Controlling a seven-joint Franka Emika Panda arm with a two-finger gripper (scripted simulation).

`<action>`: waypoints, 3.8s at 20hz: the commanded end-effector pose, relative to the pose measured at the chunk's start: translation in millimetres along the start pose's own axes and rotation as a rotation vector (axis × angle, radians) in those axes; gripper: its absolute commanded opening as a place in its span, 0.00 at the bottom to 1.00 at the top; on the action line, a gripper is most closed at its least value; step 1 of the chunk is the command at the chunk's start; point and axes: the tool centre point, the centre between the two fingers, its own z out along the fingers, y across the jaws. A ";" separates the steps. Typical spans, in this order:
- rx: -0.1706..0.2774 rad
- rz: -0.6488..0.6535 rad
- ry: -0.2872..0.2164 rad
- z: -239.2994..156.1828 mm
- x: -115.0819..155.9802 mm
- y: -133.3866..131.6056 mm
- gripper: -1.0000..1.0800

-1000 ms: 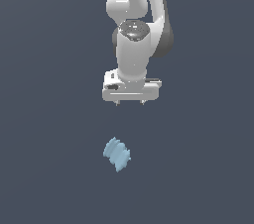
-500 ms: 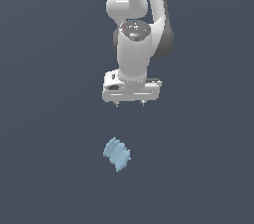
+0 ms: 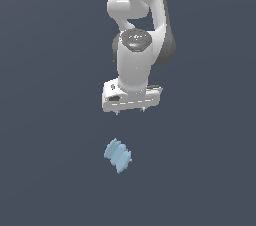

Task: Pick up the object and move it to a goal position.

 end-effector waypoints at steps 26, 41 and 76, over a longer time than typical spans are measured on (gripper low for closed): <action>0.026 -0.555 0.004 80.6 102.7 51.9 0.96; 0.032 -0.606 0.007 98.0 108.3 58.8 0.96; 0.026 -0.610 0.019 127.9 108.0 52.9 0.00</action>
